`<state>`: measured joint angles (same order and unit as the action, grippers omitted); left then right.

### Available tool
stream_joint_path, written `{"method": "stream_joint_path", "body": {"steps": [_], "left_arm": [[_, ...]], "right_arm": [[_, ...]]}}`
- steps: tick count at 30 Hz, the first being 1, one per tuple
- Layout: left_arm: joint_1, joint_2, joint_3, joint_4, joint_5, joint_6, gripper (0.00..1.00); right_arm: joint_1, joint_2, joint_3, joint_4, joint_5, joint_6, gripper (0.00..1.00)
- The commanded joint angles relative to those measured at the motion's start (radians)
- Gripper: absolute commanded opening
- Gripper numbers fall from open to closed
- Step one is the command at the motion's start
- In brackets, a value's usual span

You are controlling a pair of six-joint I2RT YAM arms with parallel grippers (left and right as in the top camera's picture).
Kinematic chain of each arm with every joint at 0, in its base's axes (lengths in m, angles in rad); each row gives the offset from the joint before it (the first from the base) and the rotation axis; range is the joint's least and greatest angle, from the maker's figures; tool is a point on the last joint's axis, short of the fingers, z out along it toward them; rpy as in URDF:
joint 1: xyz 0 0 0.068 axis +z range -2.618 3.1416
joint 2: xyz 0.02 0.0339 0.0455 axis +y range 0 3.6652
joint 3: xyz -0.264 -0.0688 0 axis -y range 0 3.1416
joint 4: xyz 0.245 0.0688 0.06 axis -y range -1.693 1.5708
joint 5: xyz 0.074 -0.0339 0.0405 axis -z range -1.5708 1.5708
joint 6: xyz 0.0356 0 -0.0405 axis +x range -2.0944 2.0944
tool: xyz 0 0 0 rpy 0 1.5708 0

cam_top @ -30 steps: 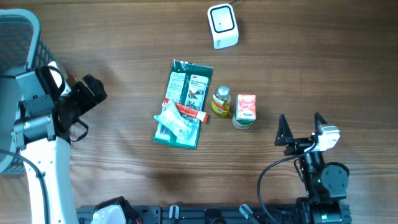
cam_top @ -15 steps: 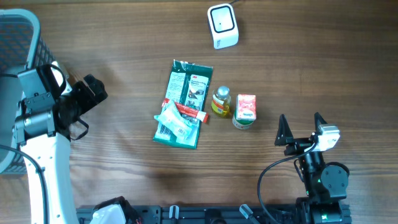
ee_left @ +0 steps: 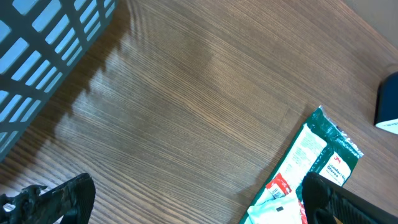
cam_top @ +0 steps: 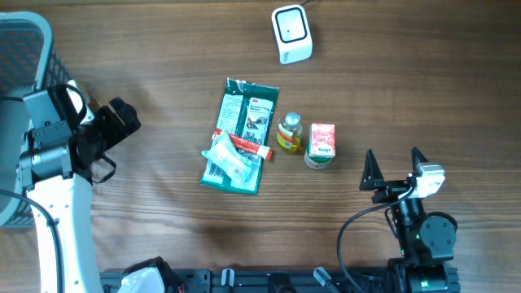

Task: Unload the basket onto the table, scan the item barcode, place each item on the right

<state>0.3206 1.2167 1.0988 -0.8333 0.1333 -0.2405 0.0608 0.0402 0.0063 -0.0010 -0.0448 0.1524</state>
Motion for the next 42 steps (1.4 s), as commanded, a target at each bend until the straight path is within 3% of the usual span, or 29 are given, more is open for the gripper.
{"method": "stream_joint_path", "body": {"steps": [1, 11, 15, 20, 25, 33, 37, 38, 42], "left_arm": [[-0.003, 0.004, 0.001, -0.001, 0.019, 0.021, 1.0], [-0.003, 0.004, 0.001, 0.0, 0.019, 0.021, 1.0], [-0.003, 0.004, 0.001, -0.001, 0.019, 0.021, 1.0], [-0.003, 0.004, 0.001, -0.001, 0.019, 0.021, 1.0], [-0.003, 0.004, 0.001, -0.001, 0.019, 0.021, 1.0], [-0.003, 0.004, 0.001, 0.0, 0.019, 0.021, 1.0], [-0.003, 0.004, 0.001, -0.001, 0.019, 0.021, 1.0], [-0.003, 0.004, 0.001, -0.001, 0.019, 0.021, 1.0], [-0.003, 0.004, 0.001, -0.001, 0.019, 0.021, 1.0]], "right_arm": [[0.0, -0.005, -0.001, 0.003, -0.002, 0.006, 1.0], [0.0, -0.005, -0.001, 0.002, -0.011, 0.009, 1.0], [0.0, -0.001, 0.0, 0.014, -0.161, 0.139, 1.0], [0.0, 0.034, 0.15, -0.191, -0.185, 0.164, 1.0], [0.0, 0.169, 0.433, -0.372, -0.182, 0.159, 1.0], [0.0, 0.678, 1.014, -0.884, -0.192, 0.087, 1.0], [0.0, 0.763, 1.069, -0.933, -0.327, -0.003, 0.99], [0.0, 0.776, 1.069, -0.948, -0.314, -0.002, 0.92], [0.0, 0.882, 1.122, -1.076, -0.187, 0.004, 0.9]]}}
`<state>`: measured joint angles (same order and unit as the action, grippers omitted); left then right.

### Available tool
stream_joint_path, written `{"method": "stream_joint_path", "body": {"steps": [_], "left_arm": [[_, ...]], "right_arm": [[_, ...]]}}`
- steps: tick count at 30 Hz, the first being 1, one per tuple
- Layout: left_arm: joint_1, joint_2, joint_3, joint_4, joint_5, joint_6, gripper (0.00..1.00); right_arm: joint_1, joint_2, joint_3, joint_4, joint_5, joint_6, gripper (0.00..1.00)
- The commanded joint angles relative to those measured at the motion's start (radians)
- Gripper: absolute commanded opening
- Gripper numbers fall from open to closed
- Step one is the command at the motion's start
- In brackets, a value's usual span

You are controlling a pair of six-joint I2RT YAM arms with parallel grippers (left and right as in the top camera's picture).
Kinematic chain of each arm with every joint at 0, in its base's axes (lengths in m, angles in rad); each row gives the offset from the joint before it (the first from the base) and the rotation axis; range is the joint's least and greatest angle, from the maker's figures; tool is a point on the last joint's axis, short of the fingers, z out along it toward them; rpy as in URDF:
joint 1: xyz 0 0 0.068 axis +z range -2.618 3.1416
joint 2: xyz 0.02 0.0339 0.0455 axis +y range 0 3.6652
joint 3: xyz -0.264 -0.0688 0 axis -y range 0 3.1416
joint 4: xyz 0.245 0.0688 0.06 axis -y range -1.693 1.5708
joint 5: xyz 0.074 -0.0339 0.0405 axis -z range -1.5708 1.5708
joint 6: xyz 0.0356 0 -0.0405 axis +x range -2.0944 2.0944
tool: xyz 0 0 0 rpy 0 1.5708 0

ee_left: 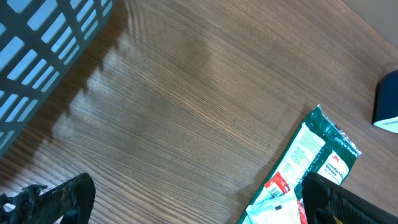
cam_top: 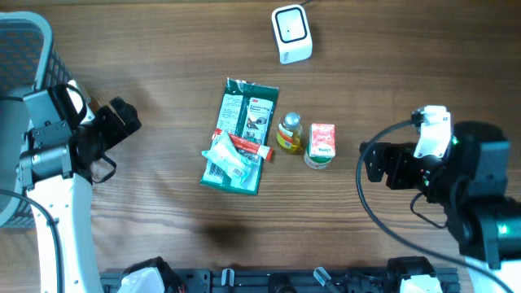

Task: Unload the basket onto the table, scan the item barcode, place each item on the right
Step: 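Raise the right gripper and move it toward the items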

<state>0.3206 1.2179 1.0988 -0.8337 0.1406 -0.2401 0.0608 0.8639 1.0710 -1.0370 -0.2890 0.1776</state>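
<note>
A white barcode scanner (cam_top: 291,34) stands at the far side of the table. The items lie in the middle: a green glove packet (cam_top: 244,122) with a white pouch and a red tube (cam_top: 232,155) on top of it, a small yellow bottle (cam_top: 289,132), and a red-and-white cup (cam_top: 321,145). My left gripper (cam_top: 122,122) hovers open, well left of the packet. In the left wrist view it (ee_left: 199,205) is empty, with the packet (ee_left: 317,155) beside its right finger. My right gripper (cam_top: 368,163) points left at the cup, a short gap away, and looks open and empty.
A grey slatted basket (cam_top: 24,49) stands at the far left edge, behind my left arm, and shows as a grid (ee_left: 43,37) in the left wrist view. A black cable loops from the right arm (cam_top: 362,212) over the table's near right part.
My right arm has swung up from the near edge. Its gripper pointed away from the front edge then and now faces left beside the cup. The left arm has barely shifted.
</note>
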Motion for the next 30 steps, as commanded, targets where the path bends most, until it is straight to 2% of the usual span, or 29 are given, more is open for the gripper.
{"method": "stream_joint_path", "body": {"steps": [1, 7, 11, 14, 20, 30], "left_arm": [[-0.003, 0.003, 0.001, 0.0, 0.012, 0.021, 1.0], [-0.003, 0.003, 0.001, 0.0, 0.012, 0.021, 1.0], [-0.003, 0.003, 0.001, 0.0, 0.012, 0.021, 1.0], [-0.003, 0.003, 0.001, 0.0, 0.012, 0.021, 1.0], [-0.003, 0.003, 0.001, 0.0, 0.012, 0.021, 1.0], [-0.003, 0.003, 0.001, 0.0, 0.012, 0.021, 1.0]], "right_arm": [[0.0, 0.093, 0.093, -0.068, 0.056, -0.021, 0.9], [0.0, 0.18, 0.151, -0.152, 0.057, -0.021, 0.91], [0.0, 0.266, 0.294, -0.316, 0.127, -0.021, 0.91], [0.0, 0.338, 0.374, -0.402, 0.143, -0.048, 0.98], [0.0, 0.397, 0.377, -0.436, 0.139, -0.05, 0.99], [0.0, 0.401, 0.376, -0.435, 0.139, -0.048, 0.99]]}}
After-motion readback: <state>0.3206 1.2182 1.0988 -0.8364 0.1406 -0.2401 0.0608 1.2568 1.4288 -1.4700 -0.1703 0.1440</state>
